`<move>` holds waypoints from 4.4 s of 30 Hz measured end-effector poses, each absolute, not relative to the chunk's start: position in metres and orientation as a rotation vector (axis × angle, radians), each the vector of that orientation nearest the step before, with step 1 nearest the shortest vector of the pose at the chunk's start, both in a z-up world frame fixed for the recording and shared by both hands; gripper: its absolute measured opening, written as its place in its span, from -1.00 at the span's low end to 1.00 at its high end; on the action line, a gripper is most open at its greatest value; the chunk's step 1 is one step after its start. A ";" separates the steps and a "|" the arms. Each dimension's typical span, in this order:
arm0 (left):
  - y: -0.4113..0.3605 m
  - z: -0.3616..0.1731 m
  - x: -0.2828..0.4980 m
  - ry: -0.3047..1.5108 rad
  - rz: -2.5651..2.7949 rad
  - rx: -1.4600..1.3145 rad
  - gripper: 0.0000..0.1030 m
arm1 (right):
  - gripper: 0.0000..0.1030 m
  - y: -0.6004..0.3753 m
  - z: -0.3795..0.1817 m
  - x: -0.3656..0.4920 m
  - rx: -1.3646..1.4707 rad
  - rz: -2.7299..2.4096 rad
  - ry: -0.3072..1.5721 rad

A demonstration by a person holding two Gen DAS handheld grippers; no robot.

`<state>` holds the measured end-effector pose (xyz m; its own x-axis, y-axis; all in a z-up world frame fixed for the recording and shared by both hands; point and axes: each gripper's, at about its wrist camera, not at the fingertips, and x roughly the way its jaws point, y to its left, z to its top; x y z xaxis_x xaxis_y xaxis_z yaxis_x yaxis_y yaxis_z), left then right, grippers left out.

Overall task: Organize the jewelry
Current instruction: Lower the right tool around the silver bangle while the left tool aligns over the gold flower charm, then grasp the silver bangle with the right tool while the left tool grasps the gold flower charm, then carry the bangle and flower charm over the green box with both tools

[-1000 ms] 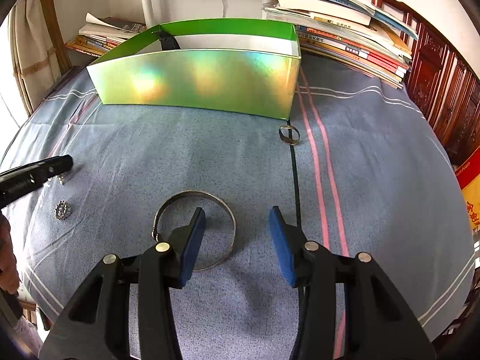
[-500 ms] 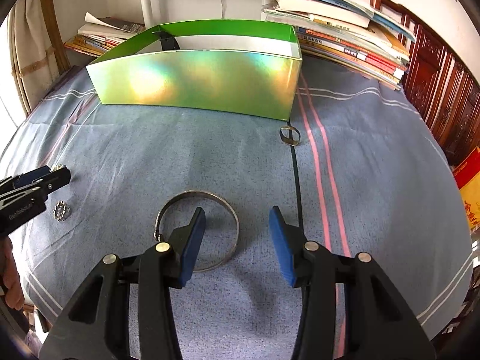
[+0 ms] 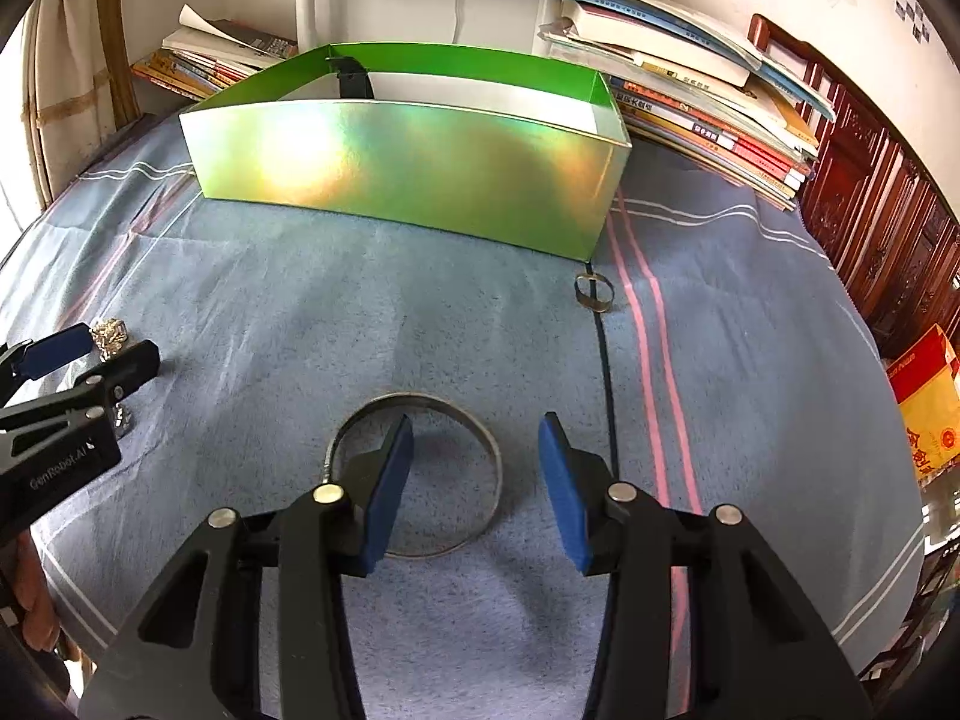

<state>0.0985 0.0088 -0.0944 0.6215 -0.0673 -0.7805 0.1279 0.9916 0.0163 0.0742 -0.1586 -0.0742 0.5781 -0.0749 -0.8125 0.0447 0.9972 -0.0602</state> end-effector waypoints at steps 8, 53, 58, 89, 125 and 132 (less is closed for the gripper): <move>0.009 -0.095 0.097 0.892 -0.123 0.074 0.39 | -0.22 -0.147 -0.073 0.054 -0.025 -0.023 0.966; 0.000 -0.097 0.095 0.895 -0.160 0.092 0.53 | 0.06 -0.158 -0.078 0.067 0.017 -0.081 0.930; 0.000 -0.097 0.095 0.895 -0.160 0.093 0.53 | 0.06 -0.158 -0.077 0.067 0.010 -0.081 0.927; -0.001 -0.097 0.095 0.897 -0.158 0.094 0.56 | 0.06 -0.155 -0.077 0.067 -0.010 -0.075 0.924; 0.011 -0.037 0.102 0.834 -0.316 0.040 -0.67 | -0.91 -0.181 -0.020 0.073 0.047 -0.027 0.846; -0.010 0.033 0.169 0.749 -0.308 0.072 -0.66 | -0.91 -0.207 0.037 0.150 0.082 -0.071 0.748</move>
